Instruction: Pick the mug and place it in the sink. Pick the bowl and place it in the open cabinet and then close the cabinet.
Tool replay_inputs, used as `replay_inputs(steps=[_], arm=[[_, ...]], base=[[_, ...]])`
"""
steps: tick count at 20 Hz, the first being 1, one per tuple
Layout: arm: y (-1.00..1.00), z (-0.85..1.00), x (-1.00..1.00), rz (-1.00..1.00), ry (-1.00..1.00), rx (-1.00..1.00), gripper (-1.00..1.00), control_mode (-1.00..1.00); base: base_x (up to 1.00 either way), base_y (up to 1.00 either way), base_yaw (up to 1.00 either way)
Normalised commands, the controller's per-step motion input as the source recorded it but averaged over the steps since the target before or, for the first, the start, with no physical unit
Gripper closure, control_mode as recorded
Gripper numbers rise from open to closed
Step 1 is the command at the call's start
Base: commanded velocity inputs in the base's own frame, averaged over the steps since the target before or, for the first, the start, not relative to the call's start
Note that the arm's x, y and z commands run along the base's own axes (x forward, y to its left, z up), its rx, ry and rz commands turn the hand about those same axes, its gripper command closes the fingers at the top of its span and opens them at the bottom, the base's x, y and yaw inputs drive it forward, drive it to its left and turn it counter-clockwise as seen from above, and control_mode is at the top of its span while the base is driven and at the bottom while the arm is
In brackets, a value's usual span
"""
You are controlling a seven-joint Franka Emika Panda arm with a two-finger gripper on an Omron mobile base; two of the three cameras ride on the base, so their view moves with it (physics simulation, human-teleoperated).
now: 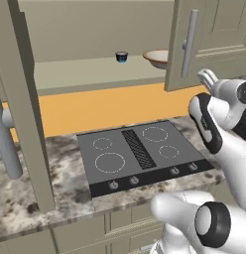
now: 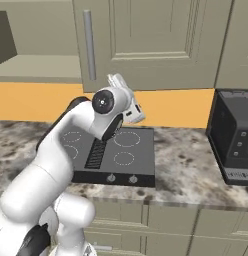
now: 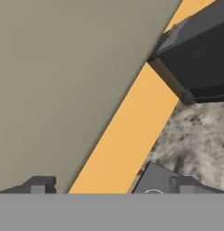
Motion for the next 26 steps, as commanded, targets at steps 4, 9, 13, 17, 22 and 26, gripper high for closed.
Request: replay_inputs(steps=[4, 9, 13, 17, 22, 26], arm=[[0.06, 0.00, 1.00, 0.00, 0.06, 0.02, -1.00, -1.00], [0.01, 0.00, 0.97, 0.00, 0.12, 0.02, -1.00, -1.00], [0.00, 0.00, 0.28, 0.00, 0.08, 0.00, -1.00, -1.00], [-0.04, -0.02, -0.44, -0.03, 0.01, 0.00, -1.00, -1.00], [-0.06, 0.27, -0.69, 0.00, 0.02, 0.08, -1.00, -1.00], [-0.02, 0.21, -0.56, 0.00, 0.03, 0.10, -1.00, -1.00]], base=[[0.00, 0.00, 0.00], [0.00, 0.00, 0.00], [0.00, 0.00, 0.00], [0.00, 0.00, 0.00], [0.00, 0.00, 0.00], [0.00, 0.00, 0.00]])
